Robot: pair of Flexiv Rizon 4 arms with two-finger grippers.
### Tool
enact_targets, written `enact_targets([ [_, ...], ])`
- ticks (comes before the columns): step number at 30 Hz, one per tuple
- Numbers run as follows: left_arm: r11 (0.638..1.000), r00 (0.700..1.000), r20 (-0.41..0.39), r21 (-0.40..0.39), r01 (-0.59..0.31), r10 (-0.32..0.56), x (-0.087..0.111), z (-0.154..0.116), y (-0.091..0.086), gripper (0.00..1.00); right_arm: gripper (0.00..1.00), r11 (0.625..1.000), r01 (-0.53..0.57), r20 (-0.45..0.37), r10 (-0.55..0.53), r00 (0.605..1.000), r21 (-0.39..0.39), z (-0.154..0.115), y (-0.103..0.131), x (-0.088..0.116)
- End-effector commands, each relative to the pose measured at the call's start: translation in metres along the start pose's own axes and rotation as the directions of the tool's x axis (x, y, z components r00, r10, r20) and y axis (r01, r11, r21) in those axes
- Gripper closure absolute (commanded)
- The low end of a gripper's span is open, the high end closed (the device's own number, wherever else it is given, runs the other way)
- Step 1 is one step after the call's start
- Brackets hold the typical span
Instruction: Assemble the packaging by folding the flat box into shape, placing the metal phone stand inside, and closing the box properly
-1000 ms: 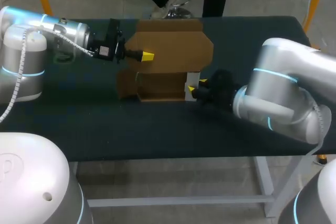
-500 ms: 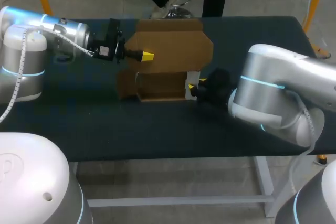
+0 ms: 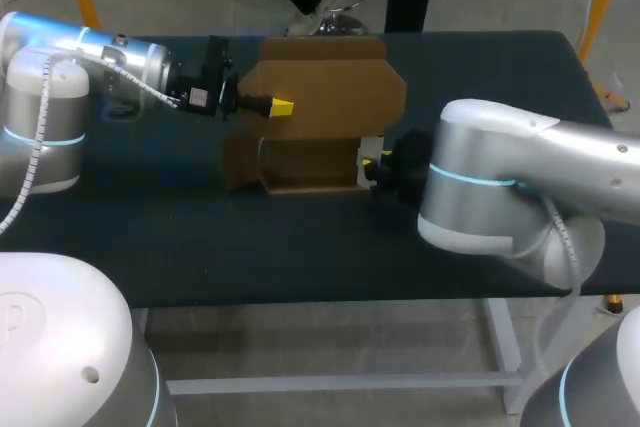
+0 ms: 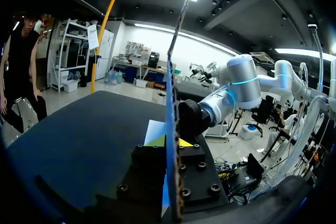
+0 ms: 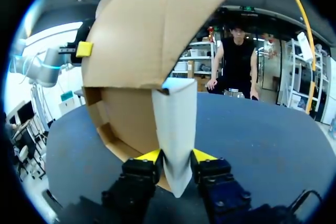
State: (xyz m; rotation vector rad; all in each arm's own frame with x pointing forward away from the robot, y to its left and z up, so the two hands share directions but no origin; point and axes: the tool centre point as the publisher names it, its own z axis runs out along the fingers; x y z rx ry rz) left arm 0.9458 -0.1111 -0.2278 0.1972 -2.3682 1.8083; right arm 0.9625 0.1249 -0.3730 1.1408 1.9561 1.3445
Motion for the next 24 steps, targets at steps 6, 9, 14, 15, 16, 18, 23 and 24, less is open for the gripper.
enact_targets([
  [6,1.000,1.000,-0.004,-0.003,0.001,-0.001,-0.0006,0.0009,0.0019,1.00,0.67,0.999,-0.007,0.332,-0.005,0.943,0.035,0.0083,0.0054,0.0029],
  [9,1.000,1.000,-0.004,-0.003,0.001,-0.001,-0.0006,0.0009,0.0019,1.00,0.73,0.999,-0.012,0.351,-0.005,0.936,0.045,0.0096,0.0064,0.0030],
  [14,1.000,1.000,-0.004,-0.003,0.001,-0.001,-0.0006,0.0009,0.0019,1.00,0.78,0.998,-0.029,0.375,0.005,0.927,0.058,0.0111,0.0072,0.0036],
  [15,1.000,1.000,-0.004,-0.003,0.001,-0.001,-0.0006,0.0009,0.0019,1.00,0.78,0.998,-0.031,0.382,0.005,0.924,0.061,0.0112,0.0073,0.0037],
  [16,1.000,1.000,-0.004,-0.003,0.001,-0.001,-0.0006,0.0009,0.0019,1.00,0.80,0.998,-0.033,0.385,0.007,0.923,0.061,0.0113,0.0074,0.0039],
  [18,1.000,1.000,-0.004,-0.003,0.001,-0.001,-0.0006,0.0009,0.0019,1.00,0.84,0.997,-0.038,0.391,0.011,0.920,0.063,0.0114,0.0075,0.0041],
  [23,1.000,1.000,-0.004,-0.003,0.001,-0.001,-0.0006,0.0009,0.0019,1.00,1.00,0.997,-0.039,0.410,0.008,0.912,0.069,0.0112,0.0082,0.0056],
  [24,1.000,1.000,-0.004,-0.003,0.001,-0.001,-0.0006,0.0009,0.0019,1.00,1.00,0.997,-0.040,0.410,0.008,0.912,0.069,0.0110,0.0082,0.0059],
])
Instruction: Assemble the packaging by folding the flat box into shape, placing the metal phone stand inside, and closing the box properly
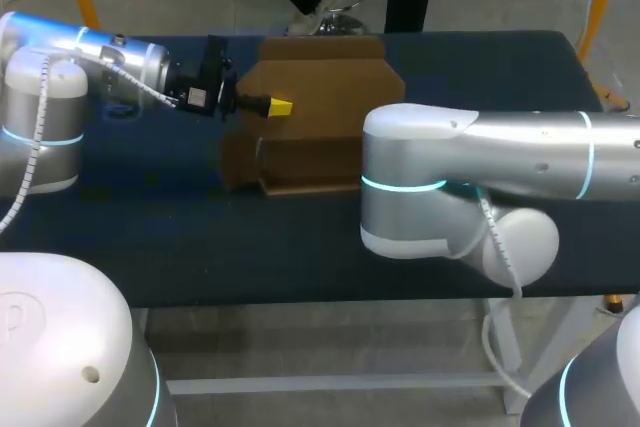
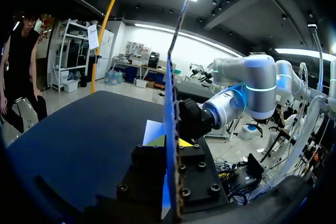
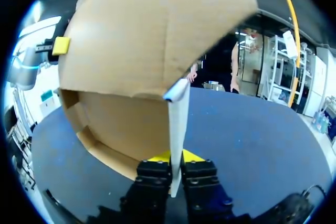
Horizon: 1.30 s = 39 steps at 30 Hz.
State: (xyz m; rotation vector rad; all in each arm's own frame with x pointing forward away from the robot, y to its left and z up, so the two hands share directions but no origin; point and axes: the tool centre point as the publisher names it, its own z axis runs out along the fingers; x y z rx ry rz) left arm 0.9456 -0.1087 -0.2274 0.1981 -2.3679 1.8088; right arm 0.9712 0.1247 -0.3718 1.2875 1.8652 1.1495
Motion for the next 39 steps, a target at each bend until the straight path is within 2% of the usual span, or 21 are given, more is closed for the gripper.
enact_targets([
  [1,1.000,1.000,-0.004,-0.003,0.000,0.000,-0.001,0.003,0.002,1.00,1.00,1.000,0.001,0.233,-0.002,0.973,0.007,0.002,0.004,0.012],
  [5,1.000,1.000,-0.004,-0.003,0.000,0.000,-0.001,0.003,0.002,0.98,1.00,1.000,0.004,0.233,-0.005,0.973,0.008,0.000,0.003,0.013],
  [6,1.000,1.000,-0.004,-0.003,0.000,0.000,-0.001,0.003,0.002,0.88,1.00,1.000,0.004,0.232,-0.006,0.973,0.008,0.000,0.003,0.013],
  [8,1.000,1.000,-0.004,-0.003,0.000,0.000,-0.001,0.003,0.002,0.60,1.00,1.000,0.005,0.230,-0.007,0.973,0.008,-0.001,0.002,0.014],
  [9,1.000,1.000,0.000,-0.009,-0.005,0.005,0.000,0.003,0.001,0.51,1.00,1.000,0.005,0.229,-0.007,0.973,0.008,-0.001,0.002,0.014],
  [10,1.000,1.000,0.001,-0.018,-0.017,0.017,0.003,0.003,-0.001,0.11,1.00,1.000,0.005,0.227,-0.006,0.974,0.007,-0.002,0.002,0.014],
  [11,0.999,1.000,0.005,-0.027,-0.025,0.025,0.003,0.003,-0.002,0.00,1.00,1.000,0.005,0.225,-0.006,0.974,0.006,-0.003,0.002,0.013],
  [18,0.996,0.997,0.040,-0.052,-0.065,0.067,0.012,-0.010,-0.007,0.00,1.00,1.000,0.002,0.181,0.000,0.984,-0.009,-0.009,0.002,0.013],
  [32,0.982,0.970,0.165,-0.100,-0.162,0.177,0.037,-0.053,-0.030,0.00,1.00,0.999,-0.029,-0.007,0.029,1.000,-0.027,-0.023,0.004,0.004],
  [39,0.974,0.955,0.219,-0.143,-0.173,0.202,0.049,-0.065,-0.032,0.00,1.00,0.999,-0.036,-0.077,0.035,0.996,-0.011,-0.029,0.007,-0.003],
])
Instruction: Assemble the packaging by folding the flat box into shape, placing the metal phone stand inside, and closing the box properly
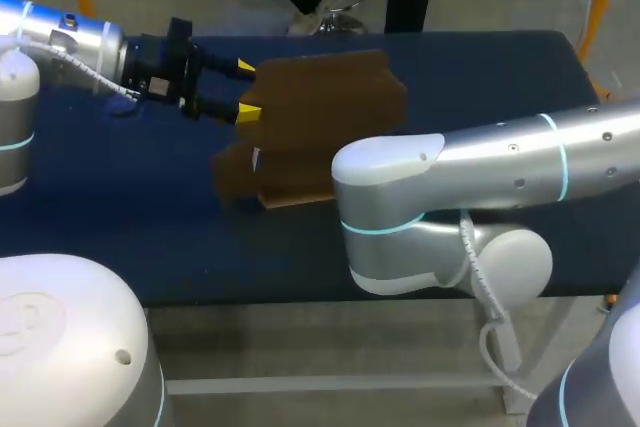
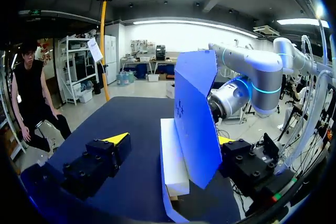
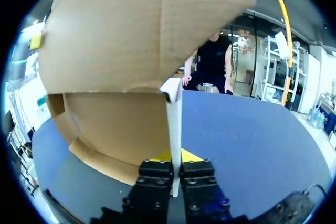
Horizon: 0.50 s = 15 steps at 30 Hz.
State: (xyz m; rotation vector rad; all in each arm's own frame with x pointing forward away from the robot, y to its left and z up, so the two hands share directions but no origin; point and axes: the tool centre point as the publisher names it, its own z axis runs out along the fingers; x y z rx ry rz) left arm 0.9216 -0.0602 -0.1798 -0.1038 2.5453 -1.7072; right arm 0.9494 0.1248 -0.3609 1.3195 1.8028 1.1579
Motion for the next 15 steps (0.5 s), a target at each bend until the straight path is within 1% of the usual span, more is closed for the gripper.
enact_targets([
  [1,1.000,0.997,0.083,-0.024,-0.001,0.003,0.016,-0.012,-0.007,0.00,1.00,1.000,-0.001,-0.116,0.003,0.993,0.017,-0.006,0.007,-0.011],
  [5,0.999,0.993,0.114,-0.041,-0.008,0.012,0.020,-0.021,-0.005,0.00,1.00,1.000,-0.004,-0.171,0.007,0.985,0.019,-0.008,0.009,-0.014],
  [9,0.998,0.990,0.136,-0.063,-0.027,0.036,0.025,-0.030,-0.008,0.00,1.00,1.000,-0.001,-0.231,0.006,0.973,0.022,-0.010,0.011,-0.014],
  [12,0.995,0.989,0.137,-0.090,-0.037,0.049,0.028,-0.035,-0.008,0.00,1.00,1.000,0.002,-0.271,0.005,0.962,0.025,-0.011,0.012,-0.014],
  [15,0.993,0.992,0.107,-0.107,-0.048,0.060,0.033,-0.038,-0.008,0.00,1.00,0.999,0.013,-0.304,0.002,0.953,0.045,-0.012,0.012,-0.013],
])
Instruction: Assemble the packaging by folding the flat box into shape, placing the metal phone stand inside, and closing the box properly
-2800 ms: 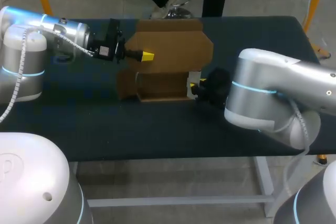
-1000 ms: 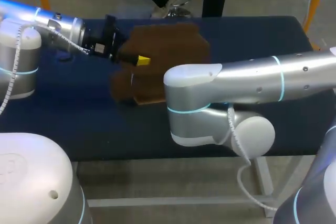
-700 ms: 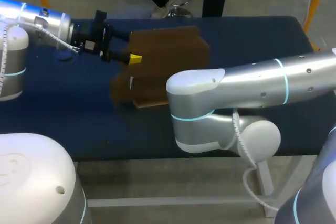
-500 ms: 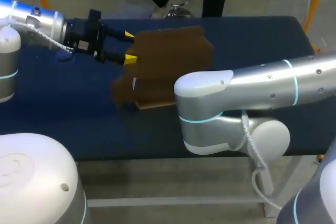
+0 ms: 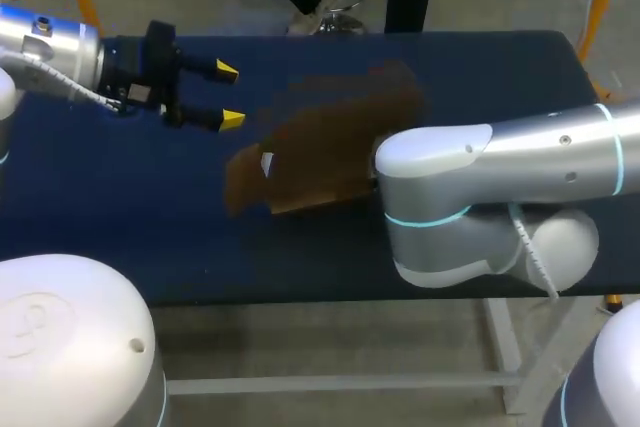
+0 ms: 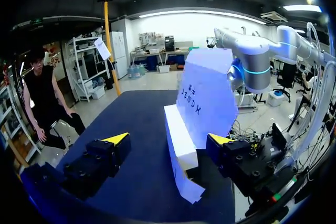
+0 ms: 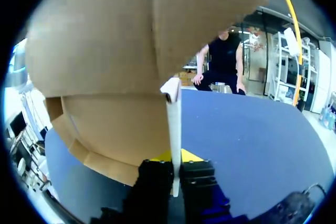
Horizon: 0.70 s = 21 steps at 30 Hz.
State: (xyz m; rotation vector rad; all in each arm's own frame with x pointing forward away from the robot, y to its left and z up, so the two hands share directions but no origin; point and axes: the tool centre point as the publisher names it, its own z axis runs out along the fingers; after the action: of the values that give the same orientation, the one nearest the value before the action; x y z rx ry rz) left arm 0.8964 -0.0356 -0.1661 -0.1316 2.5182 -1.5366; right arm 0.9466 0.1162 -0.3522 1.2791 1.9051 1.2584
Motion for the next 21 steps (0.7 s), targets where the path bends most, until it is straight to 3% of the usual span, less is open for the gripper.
enact_targets([
  [1,1.000,1.000,-0.012,-0.026,-0.011,0.011,0.011,-0.010,-0.005,0.00,1.00,0.999,0.008,-0.188,-0.002,0.982,0.032,-0.004,0.005,-0.005],
  [13,0.989,0.994,-0.106,-0.143,-0.028,0.013,0.023,-0.019,0.003,0.00,1.00,0.995,0.027,-0.350,0.008,0.937,0.094,-0.012,0.000,-0.003],
  [20,0.989,0.994,-0.106,-0.143,-0.028,0.013,0.023,-0.019,0.003,0.00,1.00,0.995,0.027,-0.350,0.008,0.937,0.094,-0.012,0.000,-0.003],
  [21,0.982,0.994,-0.113,-0.191,-0.017,-0.005,0.023,-0.026,0.010,0.00,1.00,0.983,0.044,-0.418,0.034,0.908,0.177,-0.016,-0.003,-0.001],
])
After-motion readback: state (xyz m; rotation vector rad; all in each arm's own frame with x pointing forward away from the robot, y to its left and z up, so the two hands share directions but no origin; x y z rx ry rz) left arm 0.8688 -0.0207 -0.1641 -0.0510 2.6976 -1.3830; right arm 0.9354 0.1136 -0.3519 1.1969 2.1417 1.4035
